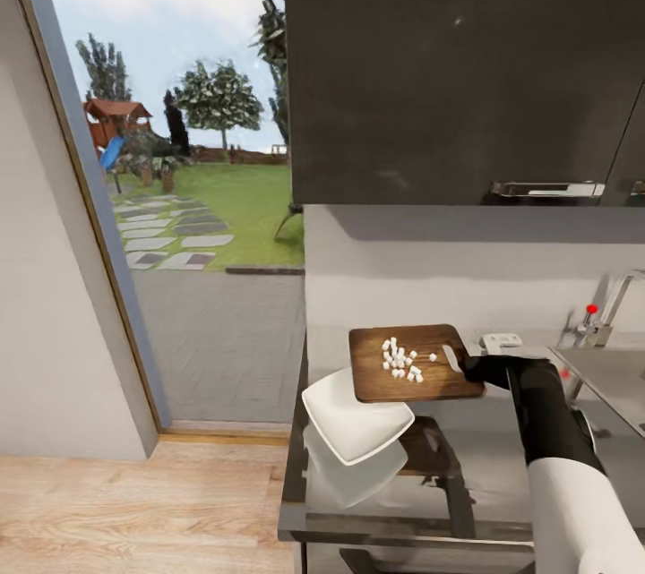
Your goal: In the kitchen, take the Vidalia onion out of the sink, dice it on the chopping board with the paring knife, put the diced onion into the bowl on the countertop, then place both the paring knife and the chopping board into the sink.
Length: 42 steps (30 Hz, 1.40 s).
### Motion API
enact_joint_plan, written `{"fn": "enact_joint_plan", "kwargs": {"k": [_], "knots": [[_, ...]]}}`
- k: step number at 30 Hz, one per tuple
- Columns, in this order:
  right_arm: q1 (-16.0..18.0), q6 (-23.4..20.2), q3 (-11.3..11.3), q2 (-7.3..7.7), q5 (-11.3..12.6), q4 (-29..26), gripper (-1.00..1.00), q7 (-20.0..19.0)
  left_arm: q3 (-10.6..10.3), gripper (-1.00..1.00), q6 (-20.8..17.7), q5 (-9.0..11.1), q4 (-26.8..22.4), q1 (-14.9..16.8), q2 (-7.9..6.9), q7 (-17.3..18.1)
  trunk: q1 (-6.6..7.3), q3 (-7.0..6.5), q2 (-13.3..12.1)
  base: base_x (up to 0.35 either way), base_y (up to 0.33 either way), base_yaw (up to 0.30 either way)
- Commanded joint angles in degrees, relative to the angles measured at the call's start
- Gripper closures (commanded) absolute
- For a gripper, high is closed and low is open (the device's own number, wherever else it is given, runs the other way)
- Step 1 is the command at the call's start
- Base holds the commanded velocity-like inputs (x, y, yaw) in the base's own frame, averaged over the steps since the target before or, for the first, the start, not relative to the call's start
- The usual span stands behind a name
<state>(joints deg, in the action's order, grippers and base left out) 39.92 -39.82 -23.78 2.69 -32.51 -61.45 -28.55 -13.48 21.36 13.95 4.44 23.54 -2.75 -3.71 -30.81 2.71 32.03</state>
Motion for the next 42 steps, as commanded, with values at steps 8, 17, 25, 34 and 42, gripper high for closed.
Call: {"fn": "enact_joint_plan", "kwargs": {"k": [8,17,25,34,42], "knots": [[0.07,-0.2,1.96,-0.1,-6.3,-0.23,1.0,-0.54,-0.49,-1.0,0.35,0.37,0.21,0.1,0.06,-0.01,-0.03,0.11,0.11,0.0,0.0,0.0],[0.07,-0.58,2.09,-0.33,-7.91,-1.56,1.0,-0.46,-0.51,-1.0,0.35,0.37,0.21,0.1,0.07,0.02,-0.03,0.11,0.11,0.0,0.0,0.0],[0.07,-3.14,8.87,-0.68,-7.99,-5.8,1.0,-0.54,-0.5,-1.0,0.35,0.37,0.21,0.1,0.05,0.01,-0.03,0.11,0.11,0.0,0.0,0.0],[0.07,-3.28,9.56,-2.7,-7.89,-5.57,1.0,-0.62,-0.58,-1.0,0.26,0.29,0.22,0.1,-0.43,0.11,-0.03,0.12,0.11,0.0,0.0,0.0],[0.07,-3.19,9.47,-3.82,-8.15,-5.52,1.0,-0.63,-0.58,-1.0,0.26,0.29,0.22,0.1,-0.5,0.11,-0.03,0.12,0.11,0.0,0.0,0.0]]}}
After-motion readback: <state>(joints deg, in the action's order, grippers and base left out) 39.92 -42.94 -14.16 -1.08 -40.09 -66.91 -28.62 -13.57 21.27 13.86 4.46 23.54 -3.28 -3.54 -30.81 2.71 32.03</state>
